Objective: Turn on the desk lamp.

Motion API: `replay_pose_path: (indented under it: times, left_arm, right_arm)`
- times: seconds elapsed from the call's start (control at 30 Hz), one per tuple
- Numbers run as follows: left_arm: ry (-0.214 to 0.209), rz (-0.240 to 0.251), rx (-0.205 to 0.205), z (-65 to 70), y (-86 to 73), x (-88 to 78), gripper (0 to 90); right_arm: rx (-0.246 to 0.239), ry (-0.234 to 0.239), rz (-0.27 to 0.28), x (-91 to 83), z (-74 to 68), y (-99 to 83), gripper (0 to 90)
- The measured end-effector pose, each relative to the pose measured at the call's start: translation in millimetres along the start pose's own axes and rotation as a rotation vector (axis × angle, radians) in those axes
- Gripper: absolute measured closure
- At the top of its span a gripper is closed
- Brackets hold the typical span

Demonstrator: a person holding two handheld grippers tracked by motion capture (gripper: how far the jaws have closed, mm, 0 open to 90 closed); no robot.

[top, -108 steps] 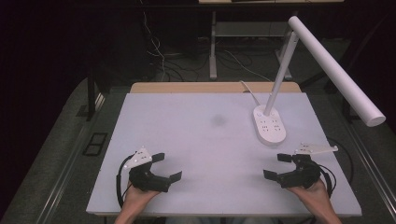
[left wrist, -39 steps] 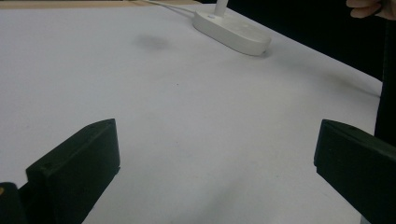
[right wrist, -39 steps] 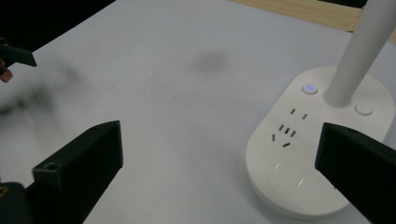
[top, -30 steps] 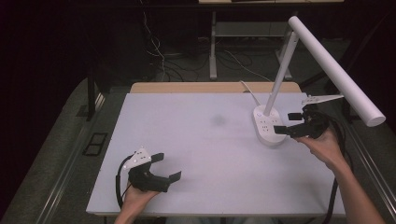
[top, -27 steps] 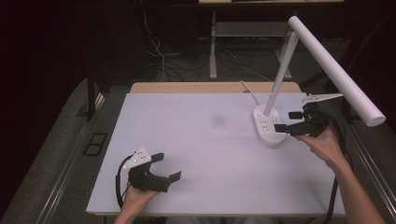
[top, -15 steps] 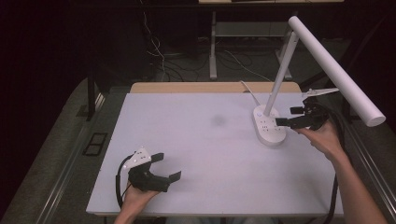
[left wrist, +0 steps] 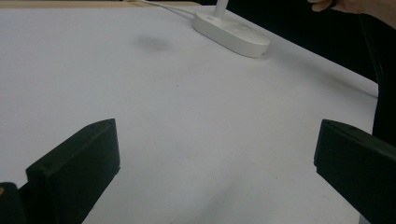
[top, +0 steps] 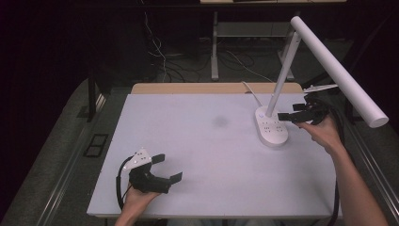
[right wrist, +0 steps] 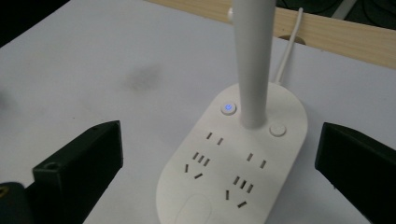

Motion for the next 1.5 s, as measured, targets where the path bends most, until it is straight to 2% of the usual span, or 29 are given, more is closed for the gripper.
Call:
replay_pose_path:
  times: [0.1, 0.13, 0.27, 0.47, 0.67, 0.7, 0.73, 0.77, 1.07, 1.17, 1.5]
  left_arm:
    - [-0.001, -0.003, 0.005, 0.2, -0.2, 0.1, 0.0]
    - [-0.001, -0.003, 0.004, 0.5, -0.1, 0.3, 0.0]
    - [0.000, -0.003, 0.003, 0.3, -0.3, 0.4, 0.0]
    - [-0.004, -0.007, 0.006, 0.4, -0.5, 1.3, 0.0]
    - [-0.001, -0.006, 0.004, -1.2, -0.5, 1.3, 0.0]
    - [-0.001, -0.006, 0.004, -1.2, -0.5, 1.3, 0.0]
    - [0.001, -0.005, 0.002, -1.5, -0.5, 1.2, 0.0]
    - [0.000, -0.006, 0.002, -1.8, -0.5, 0.8, 0.0]
    - [0.001, -0.006, 0.002, -2.0, -0.5, 1.0, 0.0]
    - [0.001, -0.005, 0.001, -2.0, -0.6, 1.0, 0.0]
    - [0.003, -0.008, 0.000, -2.9, -1.0, 1.1, 0.0]
  right_arm:
    - [0.009, -0.011, -0.007, 2.8, 4.8, 0.3, 0.8]
    - [0.013, -0.017, -0.009, 5.0, 9.8, 0.6, 8.3]
    - [0.010, -0.031, 0.004, 7.0, 16.6, 2.8, 15.9]
    - [0.011, -0.058, -0.006, 12.2, 26.8, 0.9, 34.8]
    - [0.023, -0.065, -0.013, 21.7, 34.4, 0.4, 53.7]
    - [0.023, -0.065, -0.013, 21.7, 34.4, 0.4, 53.7]
    - [0.025, -0.069, -0.014, 24.6, 37.2, 0.7, 60.3]
    - [0.039, -0.066, -0.020, 25.5, 37.8, 0.7, 62.7]
    - [0.042, -0.055, 0.003, 37.8, 44.9, 1.9, 85.5]
    - [0.054, -0.055, 0.006, 42.8, 45.6, 2.6, 89.7]
    - [0.099, -0.065, -0.002, 56.6, 50.9, 0.2, 89.9]
Point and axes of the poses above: each handheld gripper's, and its own axes: x roughly forward along the jaws, y roughly out of its top, z roughly to its right, the point moved 8 cm from there along x, roughly forward along the jaws, and after that the axes turned 6 degrees about x, right-handed, at the moved point
